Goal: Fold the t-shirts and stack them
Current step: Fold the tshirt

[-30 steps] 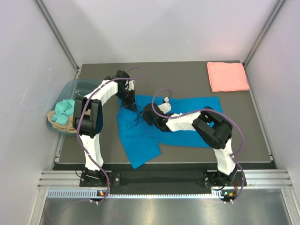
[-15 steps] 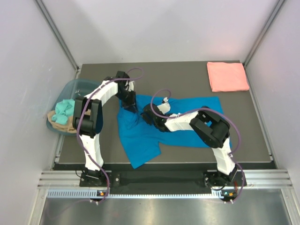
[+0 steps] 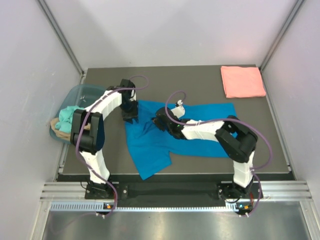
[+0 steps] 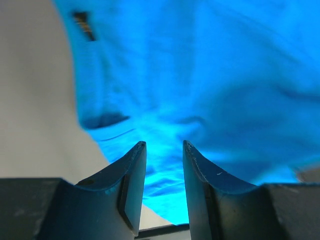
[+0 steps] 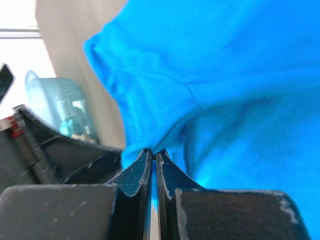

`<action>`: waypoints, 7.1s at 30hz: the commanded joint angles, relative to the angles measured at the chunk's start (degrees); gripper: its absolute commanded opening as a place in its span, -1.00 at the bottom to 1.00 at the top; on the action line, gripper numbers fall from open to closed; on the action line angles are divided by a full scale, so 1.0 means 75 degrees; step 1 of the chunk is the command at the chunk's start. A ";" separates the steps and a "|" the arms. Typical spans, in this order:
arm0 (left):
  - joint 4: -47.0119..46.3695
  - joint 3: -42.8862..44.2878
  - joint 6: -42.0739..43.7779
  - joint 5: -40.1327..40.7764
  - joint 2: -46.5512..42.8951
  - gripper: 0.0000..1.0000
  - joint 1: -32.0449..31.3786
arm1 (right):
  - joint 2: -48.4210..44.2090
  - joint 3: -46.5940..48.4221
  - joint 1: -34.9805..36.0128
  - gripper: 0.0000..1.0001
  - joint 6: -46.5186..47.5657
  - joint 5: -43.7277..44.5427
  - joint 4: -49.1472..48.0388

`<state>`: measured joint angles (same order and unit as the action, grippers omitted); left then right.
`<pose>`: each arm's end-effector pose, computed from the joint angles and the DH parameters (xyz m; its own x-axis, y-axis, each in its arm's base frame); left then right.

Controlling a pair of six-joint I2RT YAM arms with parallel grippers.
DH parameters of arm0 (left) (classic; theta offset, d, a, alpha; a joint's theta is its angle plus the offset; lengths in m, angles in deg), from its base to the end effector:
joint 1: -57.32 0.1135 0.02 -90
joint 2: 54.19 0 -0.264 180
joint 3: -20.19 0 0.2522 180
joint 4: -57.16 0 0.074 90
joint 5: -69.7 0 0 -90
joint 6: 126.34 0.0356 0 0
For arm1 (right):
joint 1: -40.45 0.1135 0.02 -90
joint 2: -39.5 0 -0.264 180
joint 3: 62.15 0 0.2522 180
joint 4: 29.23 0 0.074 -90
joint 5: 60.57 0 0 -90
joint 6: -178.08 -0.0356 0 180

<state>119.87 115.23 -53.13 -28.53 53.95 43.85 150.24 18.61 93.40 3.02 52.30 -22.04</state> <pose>0.3631 -0.0922 0.2013 -0.9791 -0.0595 -0.1946 -0.0190 0.9789 -0.2037 0.2623 0.3245 0.1698 -0.5781 0.7578 -0.3026 0.3154 0.5495 0.7737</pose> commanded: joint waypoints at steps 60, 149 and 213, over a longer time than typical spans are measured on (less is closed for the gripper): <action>-0.1439 -0.2855 -0.0936 -0.0660 -0.2207 -0.37 0.0039 | -0.1300 -0.1258 -0.0825 -1.00 0.1345 -0.2546 0.0184; 0.0235 -0.3489 -0.1838 0.1811 -0.3602 -1.00 -0.1566 | -0.1324 -0.1809 -0.1259 -1.00 0.2493 -0.4327 0.0067; -0.0890 0.3400 -0.1100 0.3090 0.3394 -0.24 0.0355 | -0.0527 0.0007 -0.7598 -0.39 0.6935 -0.0964 0.3266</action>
<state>113.55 138.79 -59.69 -6.25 75.04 44.13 144.97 17.25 38.56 53.56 41.46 1.74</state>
